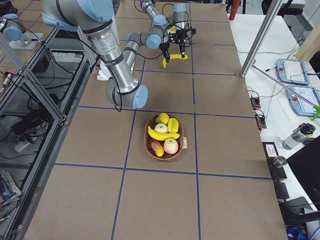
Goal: Transfer all bananas from basket to plate
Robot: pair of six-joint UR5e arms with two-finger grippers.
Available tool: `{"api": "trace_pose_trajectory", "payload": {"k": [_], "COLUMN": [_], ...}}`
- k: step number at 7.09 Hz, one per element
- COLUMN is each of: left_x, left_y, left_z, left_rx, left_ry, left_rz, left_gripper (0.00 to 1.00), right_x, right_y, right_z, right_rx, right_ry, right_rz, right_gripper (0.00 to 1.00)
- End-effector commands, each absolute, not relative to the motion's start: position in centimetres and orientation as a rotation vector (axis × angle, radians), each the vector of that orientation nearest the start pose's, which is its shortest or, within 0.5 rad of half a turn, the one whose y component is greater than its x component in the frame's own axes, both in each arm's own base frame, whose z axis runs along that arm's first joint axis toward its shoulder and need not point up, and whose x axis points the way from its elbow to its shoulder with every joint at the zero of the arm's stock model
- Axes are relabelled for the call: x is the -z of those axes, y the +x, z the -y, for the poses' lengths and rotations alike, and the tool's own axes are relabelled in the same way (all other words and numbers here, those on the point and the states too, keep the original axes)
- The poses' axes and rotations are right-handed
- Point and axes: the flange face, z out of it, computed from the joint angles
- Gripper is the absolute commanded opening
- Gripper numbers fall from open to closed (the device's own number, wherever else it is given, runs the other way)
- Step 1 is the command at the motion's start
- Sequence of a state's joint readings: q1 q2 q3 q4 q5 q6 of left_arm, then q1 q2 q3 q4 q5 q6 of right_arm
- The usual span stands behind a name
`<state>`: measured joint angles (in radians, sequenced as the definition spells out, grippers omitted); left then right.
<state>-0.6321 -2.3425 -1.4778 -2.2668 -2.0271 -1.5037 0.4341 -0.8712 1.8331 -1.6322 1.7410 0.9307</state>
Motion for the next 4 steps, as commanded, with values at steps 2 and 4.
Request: {"api": "trace_pose_trajectory", "payload": {"k": [2, 4], "left_x": [-15.8, -18.2], "left_y": [51.9, 50.5], "left_z": [49.1, 49.4], "left_rx": [0.158, 0.165], "left_ry": [0.09, 0.025], "left_rz": [-1.368, -1.319], "left_gripper": [0.0, 0.0], "right_x": [-14.5, -14.8], "right_y": [-51.0, -48.7], "right_z": [38.0, 39.2], "right_rx": [0.243, 0.216], "right_ry": [0.328, 0.335], "right_rz": [0.87, 0.875], "right_gripper": [1.0, 1.0]}}
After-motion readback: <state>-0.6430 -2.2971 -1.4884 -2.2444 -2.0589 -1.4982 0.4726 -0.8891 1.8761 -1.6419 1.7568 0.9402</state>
